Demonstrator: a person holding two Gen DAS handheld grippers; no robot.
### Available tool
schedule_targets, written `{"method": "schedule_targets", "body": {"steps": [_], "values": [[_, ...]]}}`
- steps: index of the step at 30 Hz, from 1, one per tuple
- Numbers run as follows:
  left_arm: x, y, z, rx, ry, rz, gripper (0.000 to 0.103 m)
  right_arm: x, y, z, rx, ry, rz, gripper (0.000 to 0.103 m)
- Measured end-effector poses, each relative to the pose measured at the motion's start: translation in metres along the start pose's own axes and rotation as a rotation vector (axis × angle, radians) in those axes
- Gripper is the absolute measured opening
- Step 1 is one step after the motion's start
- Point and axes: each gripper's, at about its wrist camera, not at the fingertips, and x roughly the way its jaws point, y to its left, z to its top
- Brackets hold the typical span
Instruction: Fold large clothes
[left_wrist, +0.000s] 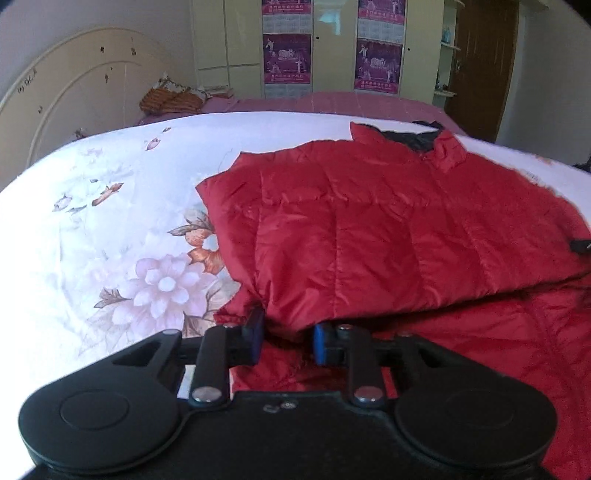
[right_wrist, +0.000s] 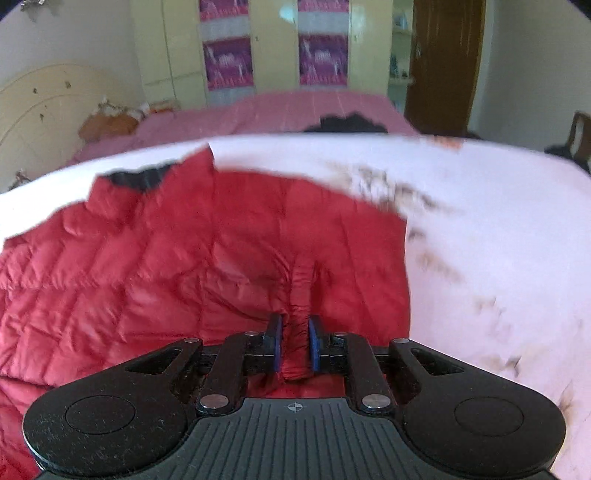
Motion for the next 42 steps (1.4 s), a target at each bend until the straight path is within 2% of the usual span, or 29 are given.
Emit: {"method": "schedule_targets", "body": {"steps": [1,3,4,5,6,8,13,14,15,17,23,30,34,38,39,42], "values": [[-0.005,0.004,0.001,-0.009,0.002,-0.015,0.035,-0.002,-0.001,0.0,-0.001,-0.004,-0.004,0.015],[-0.016,0.013,0.002,-0.033,-0.001,-0.042,0.04,-0.009,-0.003,0.004,0.007,-0.031,-0.009,0.015],[-0.021,0.018,0.003,-0.045,-0.005,-0.049,0.048,-0.014,-0.004,0.006,0.014,-0.05,-0.007,0.016],[-0.028,0.022,0.004,-0.06,-0.015,-0.051,0.053,-0.02,-0.004,0.008,0.018,-0.071,-0.009,0.025],[-0.036,0.025,0.004,-0.072,-0.03,-0.048,0.059,-0.025,-0.003,0.011,0.017,-0.101,-0.026,0.049],[-0.047,0.029,0.009,-0.089,-0.062,-0.057,0.062,-0.037,0.001,0.015,-0.017,-0.18,-0.056,0.079],[-0.046,0.025,0.029,-0.11,-0.089,-0.077,0.06,-0.04,0.017,0.023,-0.082,-0.216,-0.016,0.078],[-0.041,0.023,0.034,-0.116,-0.091,-0.079,0.06,-0.038,0.022,0.024,-0.092,-0.21,-0.006,0.072],[-0.035,0.02,0.039,-0.121,-0.094,-0.084,0.059,-0.034,0.028,0.025,-0.106,-0.198,0.007,0.056],[-0.025,0.014,0.048,-0.125,-0.093,-0.085,0.058,-0.026,0.038,0.026,-0.123,-0.174,0.027,0.049],[0.009,-0.007,0.063,-0.092,-0.091,-0.072,0.056,-0.006,0.06,0.033,-0.156,-0.171,0.049,0.049],[0.056,-0.009,0.061,-0.108,0.0,-0.02,0.053,0.034,0.053,0.033,-0.166,-0.109,-0.011,0.049],[0.063,-0.012,0.059,-0.086,0.01,-0.012,0.053,0.051,0.044,0.027,-0.184,-0.073,-0.049,0.049],[0.068,-0.009,0.062,-0.097,0.025,-0.016,0.053,0.048,0.038,0.029,-0.17,-0.1,-0.067,0.049],[0.069,-0.009,0.062,-0.098,0.026,-0.018,0.053,0.053,0.037,0.028,-0.18,-0.079,-0.073,0.049],[0.071,-0.01,0.063,-0.093,0.03,-0.016,0.053,0.058,0.033,0.029,-0.171,-0.055,-0.057,0.05]]}}
